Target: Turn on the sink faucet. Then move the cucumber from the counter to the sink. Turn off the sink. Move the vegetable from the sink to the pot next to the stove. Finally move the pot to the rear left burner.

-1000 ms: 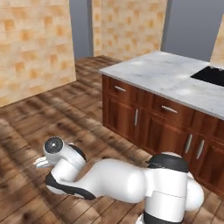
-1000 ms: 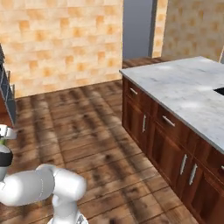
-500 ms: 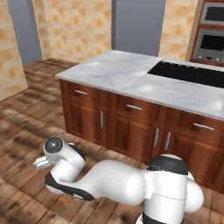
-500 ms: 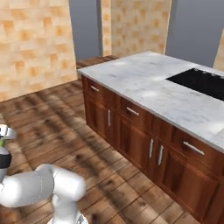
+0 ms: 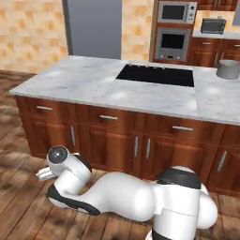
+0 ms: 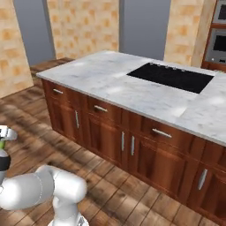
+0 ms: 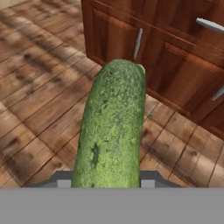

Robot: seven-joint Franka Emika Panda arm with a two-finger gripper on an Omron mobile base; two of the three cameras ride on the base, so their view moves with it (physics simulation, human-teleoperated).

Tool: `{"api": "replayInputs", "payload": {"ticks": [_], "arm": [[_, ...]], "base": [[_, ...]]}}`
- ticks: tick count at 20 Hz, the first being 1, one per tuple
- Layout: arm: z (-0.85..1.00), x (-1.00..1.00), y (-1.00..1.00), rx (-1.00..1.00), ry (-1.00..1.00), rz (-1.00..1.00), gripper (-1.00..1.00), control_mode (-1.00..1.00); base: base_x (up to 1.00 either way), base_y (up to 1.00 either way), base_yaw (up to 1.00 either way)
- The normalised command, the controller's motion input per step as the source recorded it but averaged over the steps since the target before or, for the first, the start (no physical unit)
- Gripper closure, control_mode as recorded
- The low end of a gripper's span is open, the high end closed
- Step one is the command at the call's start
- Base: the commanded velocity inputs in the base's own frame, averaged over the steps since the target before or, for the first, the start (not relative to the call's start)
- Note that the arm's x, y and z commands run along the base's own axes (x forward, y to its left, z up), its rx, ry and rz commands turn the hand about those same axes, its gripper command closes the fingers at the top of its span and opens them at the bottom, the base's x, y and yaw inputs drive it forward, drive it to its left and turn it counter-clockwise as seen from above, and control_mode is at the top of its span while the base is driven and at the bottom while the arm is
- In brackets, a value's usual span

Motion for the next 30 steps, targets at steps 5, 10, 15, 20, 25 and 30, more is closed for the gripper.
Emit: {"api": "replayInputs", "payload": {"ticks": [5,10,15,20,25,30], "arm": [[0.00,0.00,0.00,0.00,0.00,0.00,1.00,1.00],[0.00,0.00,0.00,0.00,0.00,0.00,1.00,1.00],[0.00,0.00,0.00,0.00,0.00,0.00,1.00,1.00],[0.00,0.00,0.00,0.00,0.00,0.00,1.00,1.00],[0.00,0.00,0.00,0.00,0.00,0.00,1.00,1.00],[0.00,0.00,0.00,0.00,0.00,0.00,1.00,1.00]], "base": [[0.06,0.08,-0.42],[0.18,0.76,-0.37],[0.22,0.98,-0.31],[0.24,1.00,-0.29],[0.22,1.00,-0.30],[0.20,1.00,-0.30]]}}
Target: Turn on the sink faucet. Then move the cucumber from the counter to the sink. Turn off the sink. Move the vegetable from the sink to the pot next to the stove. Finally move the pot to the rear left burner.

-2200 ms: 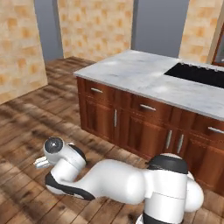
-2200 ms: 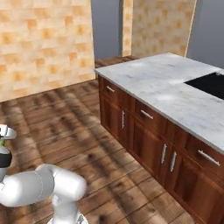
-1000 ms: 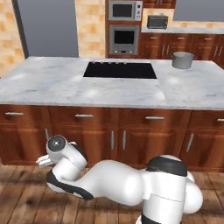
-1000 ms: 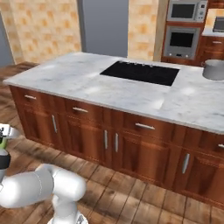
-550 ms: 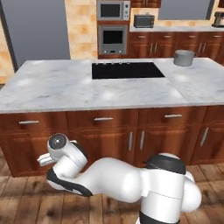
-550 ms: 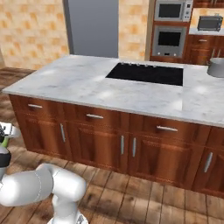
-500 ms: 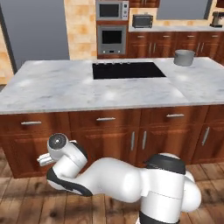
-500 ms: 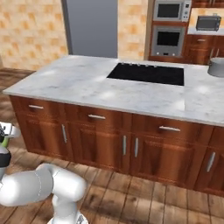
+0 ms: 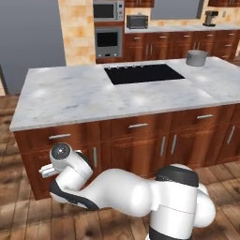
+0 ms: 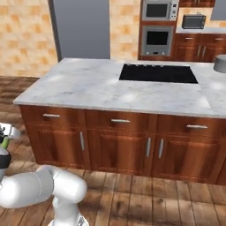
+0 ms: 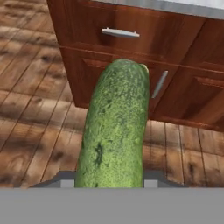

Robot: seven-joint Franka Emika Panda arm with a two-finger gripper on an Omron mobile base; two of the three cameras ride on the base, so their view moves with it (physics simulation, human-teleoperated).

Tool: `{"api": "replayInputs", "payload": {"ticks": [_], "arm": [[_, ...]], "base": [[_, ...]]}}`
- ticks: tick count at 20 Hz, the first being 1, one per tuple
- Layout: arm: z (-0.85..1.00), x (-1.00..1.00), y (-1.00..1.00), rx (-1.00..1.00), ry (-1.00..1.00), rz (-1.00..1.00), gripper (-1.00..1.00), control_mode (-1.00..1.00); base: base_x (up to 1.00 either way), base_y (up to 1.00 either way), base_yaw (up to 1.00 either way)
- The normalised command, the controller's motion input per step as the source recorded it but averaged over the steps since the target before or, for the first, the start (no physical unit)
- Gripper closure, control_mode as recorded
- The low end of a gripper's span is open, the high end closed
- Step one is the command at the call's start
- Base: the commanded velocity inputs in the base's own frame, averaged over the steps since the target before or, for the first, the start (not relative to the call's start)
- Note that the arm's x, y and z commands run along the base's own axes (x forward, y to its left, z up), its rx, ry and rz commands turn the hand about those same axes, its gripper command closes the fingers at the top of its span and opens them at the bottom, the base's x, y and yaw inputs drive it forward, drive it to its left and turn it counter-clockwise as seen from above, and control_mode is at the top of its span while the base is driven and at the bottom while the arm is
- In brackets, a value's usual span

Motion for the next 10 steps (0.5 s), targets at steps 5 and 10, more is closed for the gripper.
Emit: {"api": "replayInputs", "payload": {"ticks": [5,10], "arm": [[0.00,0.00,0.00,0.00,0.00,0.00,1.00,1.00],[0.00,0.00,0.00,0.00,0.00,0.00,1.00,1.00]], "base": [[0.18,1.00,-0.29],[0.22,1.00,-0.29]]}}
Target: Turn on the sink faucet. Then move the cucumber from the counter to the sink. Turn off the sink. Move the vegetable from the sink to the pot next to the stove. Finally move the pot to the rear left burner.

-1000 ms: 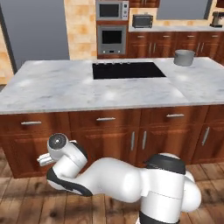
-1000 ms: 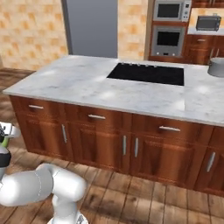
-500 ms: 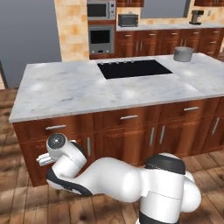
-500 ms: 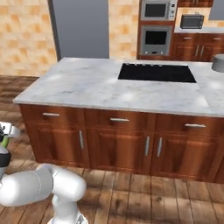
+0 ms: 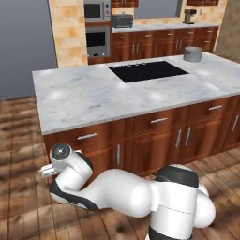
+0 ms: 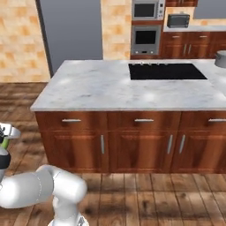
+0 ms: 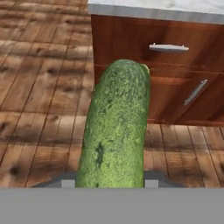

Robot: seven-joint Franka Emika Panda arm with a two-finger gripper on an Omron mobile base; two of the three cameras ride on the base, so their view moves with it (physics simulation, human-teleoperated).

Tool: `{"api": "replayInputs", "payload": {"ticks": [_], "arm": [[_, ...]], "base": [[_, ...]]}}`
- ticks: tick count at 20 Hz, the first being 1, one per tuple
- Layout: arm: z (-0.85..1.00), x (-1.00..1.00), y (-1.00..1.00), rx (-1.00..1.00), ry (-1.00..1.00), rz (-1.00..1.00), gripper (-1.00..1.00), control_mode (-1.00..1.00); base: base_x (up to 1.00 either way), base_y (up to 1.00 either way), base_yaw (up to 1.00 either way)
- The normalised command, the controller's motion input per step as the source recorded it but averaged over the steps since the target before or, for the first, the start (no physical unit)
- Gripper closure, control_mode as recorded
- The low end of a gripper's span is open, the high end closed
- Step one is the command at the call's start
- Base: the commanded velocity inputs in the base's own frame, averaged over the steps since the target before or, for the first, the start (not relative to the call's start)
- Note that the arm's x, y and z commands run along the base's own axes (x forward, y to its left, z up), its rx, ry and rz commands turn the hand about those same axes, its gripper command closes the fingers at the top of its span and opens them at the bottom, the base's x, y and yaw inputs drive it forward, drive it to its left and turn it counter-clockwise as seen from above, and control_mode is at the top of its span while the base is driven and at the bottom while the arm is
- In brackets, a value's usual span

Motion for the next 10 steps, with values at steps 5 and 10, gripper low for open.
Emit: {"api": "replayInputs", "payload": {"ticks": [5,10], "arm": [[0.00,0.00,0.00,0.00,0.00,0.00,1.00,1.00],[0.00,0.00,0.00,0.00,0.00,0.00,1.00,1.00]], "base": [[0.28,1.00,-0.30],[0.29,1.00,-0.30]]}}
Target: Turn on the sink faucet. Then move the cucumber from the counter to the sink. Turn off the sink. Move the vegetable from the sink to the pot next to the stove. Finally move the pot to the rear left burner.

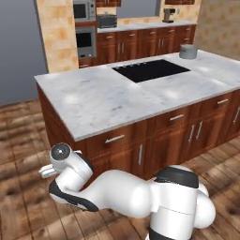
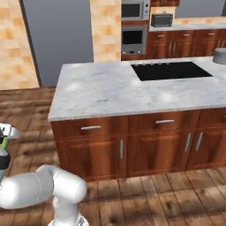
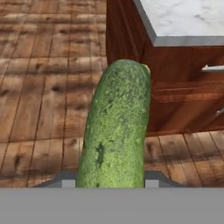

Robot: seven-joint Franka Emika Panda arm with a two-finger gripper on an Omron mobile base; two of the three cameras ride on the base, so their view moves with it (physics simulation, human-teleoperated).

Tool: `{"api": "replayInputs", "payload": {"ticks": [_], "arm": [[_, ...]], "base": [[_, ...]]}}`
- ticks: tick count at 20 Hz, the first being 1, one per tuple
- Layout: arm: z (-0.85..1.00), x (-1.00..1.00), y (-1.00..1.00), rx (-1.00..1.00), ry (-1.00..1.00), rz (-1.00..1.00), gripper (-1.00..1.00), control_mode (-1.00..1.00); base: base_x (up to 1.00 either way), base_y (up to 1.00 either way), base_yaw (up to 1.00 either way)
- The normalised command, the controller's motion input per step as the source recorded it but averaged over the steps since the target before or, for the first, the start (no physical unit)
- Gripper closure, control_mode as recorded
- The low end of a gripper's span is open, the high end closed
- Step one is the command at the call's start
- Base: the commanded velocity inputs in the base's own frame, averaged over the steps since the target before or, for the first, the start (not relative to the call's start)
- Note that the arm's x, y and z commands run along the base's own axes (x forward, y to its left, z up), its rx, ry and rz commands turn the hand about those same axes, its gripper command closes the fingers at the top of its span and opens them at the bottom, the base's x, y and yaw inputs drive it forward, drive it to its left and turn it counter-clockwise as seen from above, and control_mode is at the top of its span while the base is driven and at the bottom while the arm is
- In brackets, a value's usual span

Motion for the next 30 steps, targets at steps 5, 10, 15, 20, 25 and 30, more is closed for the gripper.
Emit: {"api": "replayInputs", "payload": {"ticks": [5,10,15,20,25,30], "arm": [[0.00,0.00,0.00,0.00,0.00,0.00,1.00,1.00],[0.00,0.00,0.00,0.00,0.00,0.00,1.00,1.00],[0.00,0.00,0.00,0.00,0.00,0.00,1.00,1.00],[0.00,0.00,0.00,0.00,0.00,0.00,1.00,1.00],[0.00,0.00,0.00,0.00,0.00,0.00,1.00,1.00],[0.00,0.00,0.00,0.00,0.00,0.00,1.00,1.00]], "base": [[0.33,1.00,-0.31],[0.32,1.00,-0.33],[0.29,1.00,-0.32],[0.29,1.00,-0.32],[0.31,1.00,-0.32],[0.31,1.00,-0.32]]}}
